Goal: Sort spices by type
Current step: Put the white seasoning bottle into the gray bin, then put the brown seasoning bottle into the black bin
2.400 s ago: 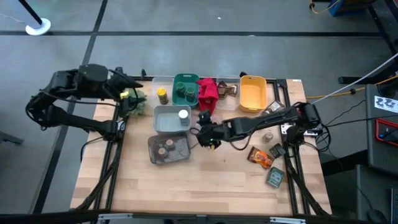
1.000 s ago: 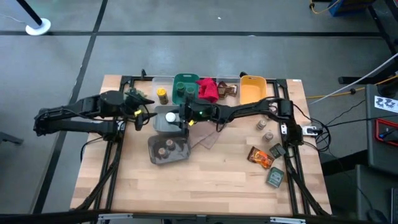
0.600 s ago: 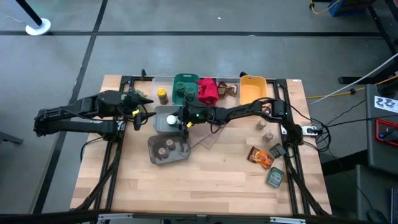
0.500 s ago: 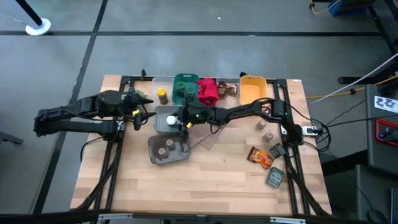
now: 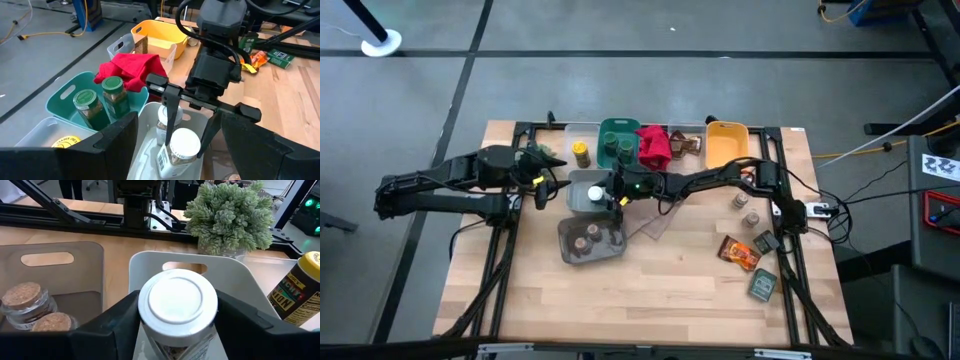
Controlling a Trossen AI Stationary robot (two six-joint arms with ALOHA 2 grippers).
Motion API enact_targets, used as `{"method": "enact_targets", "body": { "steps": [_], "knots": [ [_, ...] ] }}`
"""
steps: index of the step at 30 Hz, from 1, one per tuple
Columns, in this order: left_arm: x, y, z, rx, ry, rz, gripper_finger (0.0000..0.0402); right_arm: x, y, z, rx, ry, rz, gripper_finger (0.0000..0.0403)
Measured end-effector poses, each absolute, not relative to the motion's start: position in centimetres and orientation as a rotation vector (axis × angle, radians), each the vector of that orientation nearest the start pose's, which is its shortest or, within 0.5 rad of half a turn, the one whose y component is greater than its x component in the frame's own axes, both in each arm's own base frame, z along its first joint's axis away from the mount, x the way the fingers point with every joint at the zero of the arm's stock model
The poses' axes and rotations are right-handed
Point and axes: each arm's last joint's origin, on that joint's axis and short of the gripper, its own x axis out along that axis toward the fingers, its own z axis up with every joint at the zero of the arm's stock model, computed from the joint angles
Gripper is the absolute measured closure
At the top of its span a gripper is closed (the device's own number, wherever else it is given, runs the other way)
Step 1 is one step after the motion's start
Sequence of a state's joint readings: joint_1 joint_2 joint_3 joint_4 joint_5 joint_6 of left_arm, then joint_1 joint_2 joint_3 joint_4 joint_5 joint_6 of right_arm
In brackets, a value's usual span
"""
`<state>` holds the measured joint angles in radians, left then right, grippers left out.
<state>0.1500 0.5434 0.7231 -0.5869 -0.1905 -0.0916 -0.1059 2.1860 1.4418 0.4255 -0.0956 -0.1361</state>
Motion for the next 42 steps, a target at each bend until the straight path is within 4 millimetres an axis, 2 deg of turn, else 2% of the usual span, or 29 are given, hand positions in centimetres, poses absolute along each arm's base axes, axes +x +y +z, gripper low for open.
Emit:
{"method": "enact_targets", "body": {
  "steps": [8,15,19,24,31,37,42],
  "knots": [
    [11.1,2.2,30.5,-0.092,0.392,0.356,0.0133,48.3,-4.8,16.7,-0.053,0.317,-0.001,0.0111],
    [11.1,2.2,30.5,-0.094,0.391,0.357,0.0133,48.0,-4.8,17.5,-0.05,0.325,0.003,0.0097],
    [11.1,2.2,30.5,-0.094,0.391,0.357,0.0133,47.2,-4.7,20.1,-0.051,0.31,0.003,0.01],
    [11.1,2.2,30.5,-0.094,0.391,0.357,0.0133,45.6,-4.5,23.1,-0.046,0.37,0.006,0.01],
    [11.2,2.2,30.4,-0.094,0.379,0.356,0.0133,41.3,-4.2,28.3,-0.035,0.505,-0.018,0.01],
    [12.8,2.5,28.4,-0.072,0.256,0.349,0.0133,35.5,-3.7,32.3,0.106,0.685,-0.112,0.01],
    [13.9,2.7,26.9,-0.044,0.174,0.345,0.0133,30.6,-3.3,33.9,0.279,0.87,-0.261,0.01]
  ]
}}
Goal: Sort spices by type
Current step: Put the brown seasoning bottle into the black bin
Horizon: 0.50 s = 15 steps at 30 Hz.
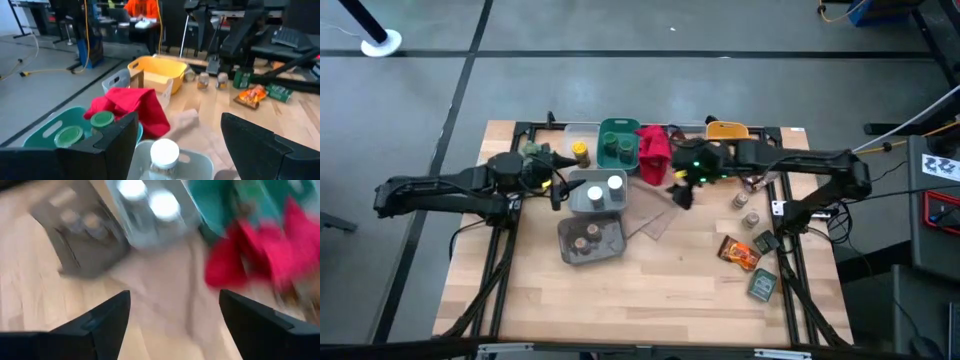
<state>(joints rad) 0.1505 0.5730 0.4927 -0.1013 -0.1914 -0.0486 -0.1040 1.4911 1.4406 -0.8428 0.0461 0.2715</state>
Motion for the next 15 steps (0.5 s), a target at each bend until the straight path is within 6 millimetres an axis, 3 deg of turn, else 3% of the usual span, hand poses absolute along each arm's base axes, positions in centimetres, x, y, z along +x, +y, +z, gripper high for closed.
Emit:
{"method": "enact_targets", "body": {
  "steps": [7,15],
  "knots": [
    [14.3,2.7,26.6,-0.046,0.165,0.346,0.0133,25.7,-3.1,33.0,0.452,1.163,-0.542,0.01],
    [14.3,2.7,26.6,-0.048,0.168,0.346,0.0133,23.8,-2.8,28.8,0.498,1.415,-0.652,0.01]
  ]
}}
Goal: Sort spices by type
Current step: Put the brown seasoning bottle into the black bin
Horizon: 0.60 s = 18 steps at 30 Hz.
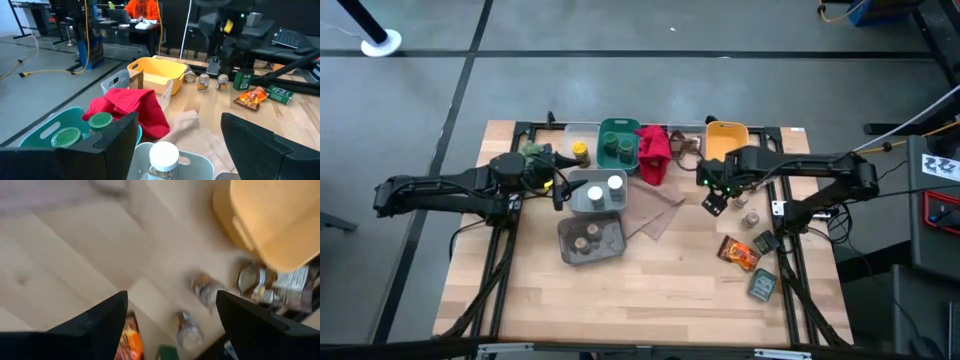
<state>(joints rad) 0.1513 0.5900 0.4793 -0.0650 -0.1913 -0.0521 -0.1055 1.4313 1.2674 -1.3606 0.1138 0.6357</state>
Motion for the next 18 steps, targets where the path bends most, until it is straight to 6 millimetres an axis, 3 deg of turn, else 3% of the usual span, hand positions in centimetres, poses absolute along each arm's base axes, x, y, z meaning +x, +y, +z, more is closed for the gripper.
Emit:
{"method": "enact_targets", "body": {
  "steps": [11,18],
  "knots": [
    [14.3,2.7,26.5,-0.048,0.175,0.346,0.0133,21.2,-2.5,22.9,0.51,1.657,-0.686,0.01],
    [14.3,2.7,26.5,-0.048,0.174,0.346,0.0133,19.7,-3.8,20.1,0.499,1.703,-0.761,0.01]
  ]
}}
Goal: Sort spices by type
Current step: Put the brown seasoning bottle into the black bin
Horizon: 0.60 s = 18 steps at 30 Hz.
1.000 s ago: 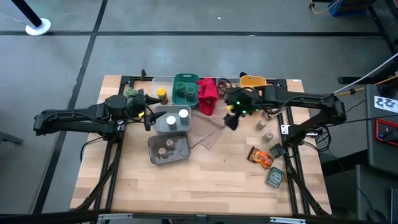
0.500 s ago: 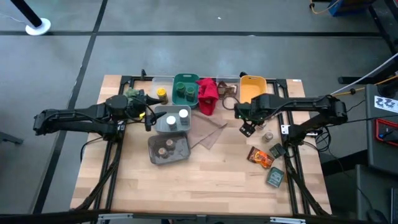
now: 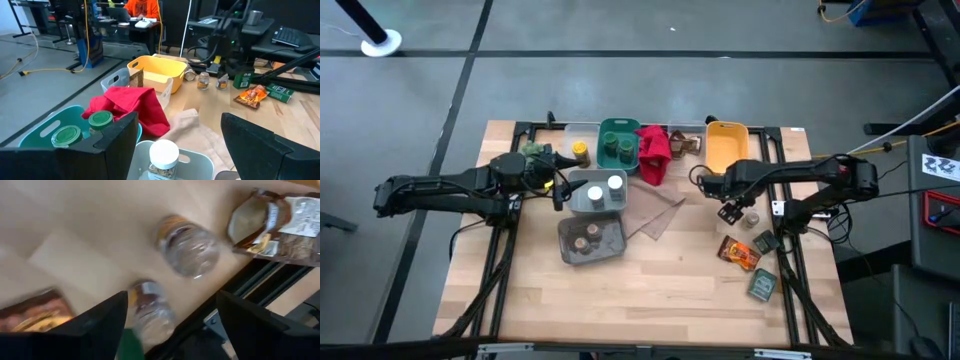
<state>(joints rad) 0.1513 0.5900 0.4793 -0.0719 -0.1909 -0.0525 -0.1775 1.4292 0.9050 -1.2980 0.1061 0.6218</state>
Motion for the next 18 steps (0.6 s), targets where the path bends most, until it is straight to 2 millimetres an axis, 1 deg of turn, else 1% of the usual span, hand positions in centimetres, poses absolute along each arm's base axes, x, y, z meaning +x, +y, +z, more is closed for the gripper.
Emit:
{"method": "enact_targets", "body": {
  "steps": [8,13,15,18],
  "knots": [
    [14.3,2.7,26.6,-0.063,0.172,0.347,0.0133,19.2,-6.0,18.2,0.536,1.648,-0.759,0.01],
    [14.3,2.7,26.6,-0.068,0.17,0.347,0.0133,18.6,-6.7,17.0,0.558,1.631,-0.769,0.0101],
    [14.3,2.7,26.6,-0.068,0.17,0.347,0.0133,18.5,-6.9,16.7,0.568,1.625,-0.777,0.0107],
    [14.3,2.7,26.6,-0.069,0.17,0.347,0.0133,18.3,-7.0,16.5,0.576,1.624,-0.784,0.0132]
  ]
}}
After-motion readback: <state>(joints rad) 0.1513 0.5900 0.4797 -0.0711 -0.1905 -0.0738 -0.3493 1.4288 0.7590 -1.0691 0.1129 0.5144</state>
